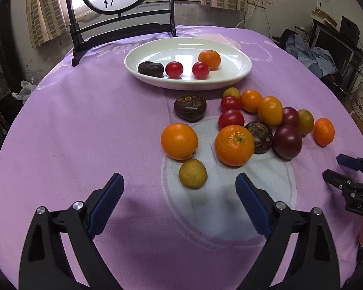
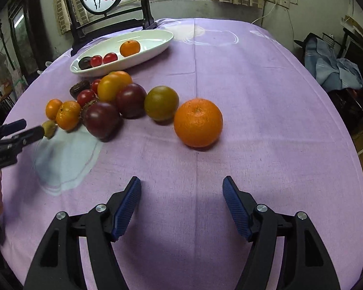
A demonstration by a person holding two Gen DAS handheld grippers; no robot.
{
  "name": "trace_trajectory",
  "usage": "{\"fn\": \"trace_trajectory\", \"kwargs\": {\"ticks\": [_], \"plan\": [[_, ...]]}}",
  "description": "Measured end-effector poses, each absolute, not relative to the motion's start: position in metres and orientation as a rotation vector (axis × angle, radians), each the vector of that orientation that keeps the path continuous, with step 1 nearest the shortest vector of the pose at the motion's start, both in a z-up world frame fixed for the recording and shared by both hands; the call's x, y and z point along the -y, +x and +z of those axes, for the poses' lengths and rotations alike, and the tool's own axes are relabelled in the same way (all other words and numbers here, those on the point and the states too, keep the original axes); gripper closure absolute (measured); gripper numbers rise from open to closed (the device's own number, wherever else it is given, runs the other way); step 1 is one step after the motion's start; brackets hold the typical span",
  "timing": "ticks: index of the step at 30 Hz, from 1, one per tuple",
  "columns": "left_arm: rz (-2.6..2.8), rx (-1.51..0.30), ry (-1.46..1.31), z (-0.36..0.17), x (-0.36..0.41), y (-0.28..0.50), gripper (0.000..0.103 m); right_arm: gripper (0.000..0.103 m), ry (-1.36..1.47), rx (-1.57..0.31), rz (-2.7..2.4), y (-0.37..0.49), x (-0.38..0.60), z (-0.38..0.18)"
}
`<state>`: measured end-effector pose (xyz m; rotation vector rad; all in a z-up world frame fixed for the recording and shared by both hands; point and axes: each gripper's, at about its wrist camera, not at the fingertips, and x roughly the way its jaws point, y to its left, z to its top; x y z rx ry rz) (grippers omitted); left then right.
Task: Organize fruits
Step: 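Grasp small yellow fruit with left tool while right tool grasps orange, place both on plate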
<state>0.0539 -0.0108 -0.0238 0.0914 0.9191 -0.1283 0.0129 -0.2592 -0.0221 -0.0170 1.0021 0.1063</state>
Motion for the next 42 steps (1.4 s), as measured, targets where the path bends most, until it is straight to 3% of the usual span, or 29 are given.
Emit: {"fn": "trace_trajectory", "kwargs": {"ticks": [11,13,23,29,31,32,42], "plan": [[-0.113,-0.963,0.081,-0.035,0.005,0.062,0.012,0.031,-0.013,-1.009,0.034,0.063,0.264,-0.021],[-0.107,-0.974,0.083,-0.038,0.005,0.064,0.012,0.059,-0.019,-1.006,0.036,0.066,0.263,-0.023],[-0.068,-1.009,-0.005,-0.046,-0.003,0.076,0.013,0.060,0.032,-0.922,0.092,0.038,0.270,-0.009],[-0.079,-0.978,0.031,-0.044,0.006,0.080,0.044,0.059,0.031,-0.914,0.153,0.027,0.264,-0.007],[-0.104,-0.969,0.040,-0.042,0.011,0.079,0.068,0.059,0.017,-0.893,0.177,0.021,0.259,-0.003],[-0.119,-0.970,0.054,-0.042,0.015,0.078,0.074,0.059,0.009,-0.886,0.193,0.018,0.256,-0.001],[-0.228,-0.904,0.061,-0.002,0.020,0.072,0.077,0.059,-0.069,-0.838,0.260,0.021,0.231,0.023]]}}
